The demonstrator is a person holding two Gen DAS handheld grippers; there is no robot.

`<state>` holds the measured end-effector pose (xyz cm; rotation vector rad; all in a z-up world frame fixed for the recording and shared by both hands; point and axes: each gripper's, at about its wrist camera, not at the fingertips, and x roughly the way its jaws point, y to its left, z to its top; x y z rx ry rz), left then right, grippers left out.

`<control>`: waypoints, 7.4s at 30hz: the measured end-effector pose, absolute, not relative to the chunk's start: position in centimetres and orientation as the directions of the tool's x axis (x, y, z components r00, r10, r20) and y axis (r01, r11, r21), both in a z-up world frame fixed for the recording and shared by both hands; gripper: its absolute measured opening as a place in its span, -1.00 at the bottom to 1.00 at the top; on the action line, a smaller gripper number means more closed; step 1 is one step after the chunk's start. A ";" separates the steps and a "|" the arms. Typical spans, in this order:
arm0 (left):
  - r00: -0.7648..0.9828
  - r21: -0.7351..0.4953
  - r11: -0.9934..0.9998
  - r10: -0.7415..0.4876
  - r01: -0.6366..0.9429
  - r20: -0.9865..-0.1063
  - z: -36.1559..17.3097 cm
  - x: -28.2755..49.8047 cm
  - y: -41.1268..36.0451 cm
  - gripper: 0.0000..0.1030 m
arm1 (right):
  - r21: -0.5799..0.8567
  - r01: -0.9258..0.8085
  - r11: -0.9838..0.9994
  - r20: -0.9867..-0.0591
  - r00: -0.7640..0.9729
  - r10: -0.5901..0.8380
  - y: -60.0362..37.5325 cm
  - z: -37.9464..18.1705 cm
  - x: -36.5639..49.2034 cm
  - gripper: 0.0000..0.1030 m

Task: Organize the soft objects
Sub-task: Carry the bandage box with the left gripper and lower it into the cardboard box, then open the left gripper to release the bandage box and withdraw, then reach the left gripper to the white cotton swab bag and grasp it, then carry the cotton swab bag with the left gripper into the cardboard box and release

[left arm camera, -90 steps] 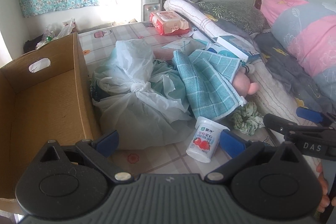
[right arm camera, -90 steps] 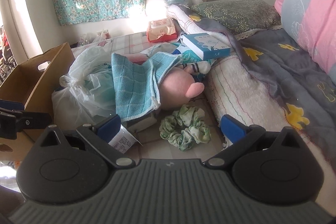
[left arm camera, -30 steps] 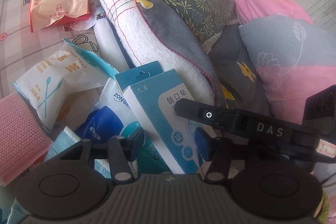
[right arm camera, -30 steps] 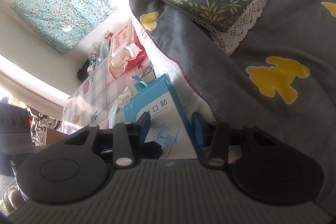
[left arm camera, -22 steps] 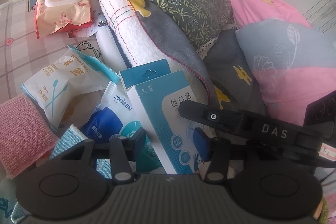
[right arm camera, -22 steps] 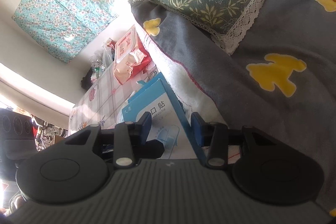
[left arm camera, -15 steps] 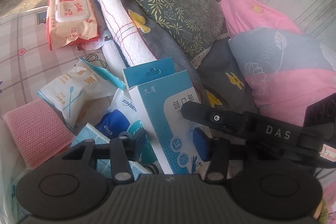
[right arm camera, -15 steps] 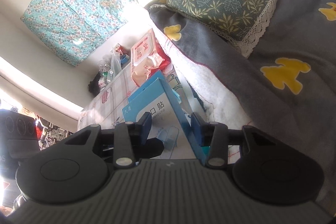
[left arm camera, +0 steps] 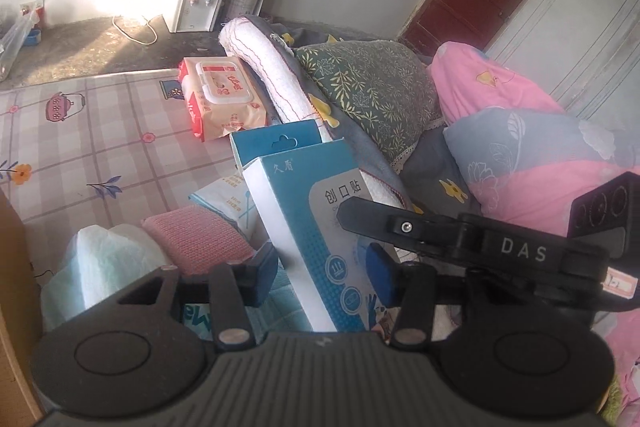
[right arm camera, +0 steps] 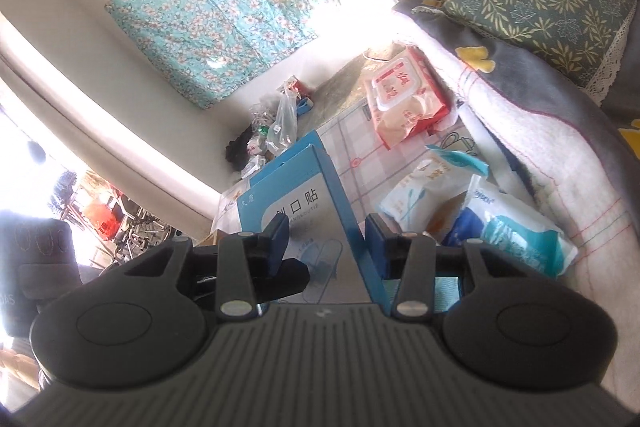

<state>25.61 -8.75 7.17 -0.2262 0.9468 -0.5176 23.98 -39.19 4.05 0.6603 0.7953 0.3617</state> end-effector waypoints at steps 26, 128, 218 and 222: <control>0.550 -0.407 0.909 -0.298 -0.086 -0.780 3.5 18.1 18.0 -0.05 | 0.669 -0.301 0.680 -0.608 0.306 0.733 -7.3 5.4 22.8 -0.11; 0.430 0.038 0.941 -0.118 0.337 -0.895 -3.4 40.3 -10.7 0.06 | 0.609 0.251 0.752 -0.770 0.414 0.485 -39.5 -7.3 38.6 -0.07; 0.400 -0.336 0.903 -0.213 -0.268 -0.891 -2.9 25.3 26.3 -0.56 | 0.617 -0.232 0.752 -0.756 0.089 0.648 3.3 -1.7 32.3 -0.56; 0.387 -0.319 0.902 -0.194 -0.290 -0.901 -4.1 25.9 26.5 -0.48 | 0.610 -0.197 0.767 -0.768 0.091 0.634 4.4 -4.4 34.2 -0.54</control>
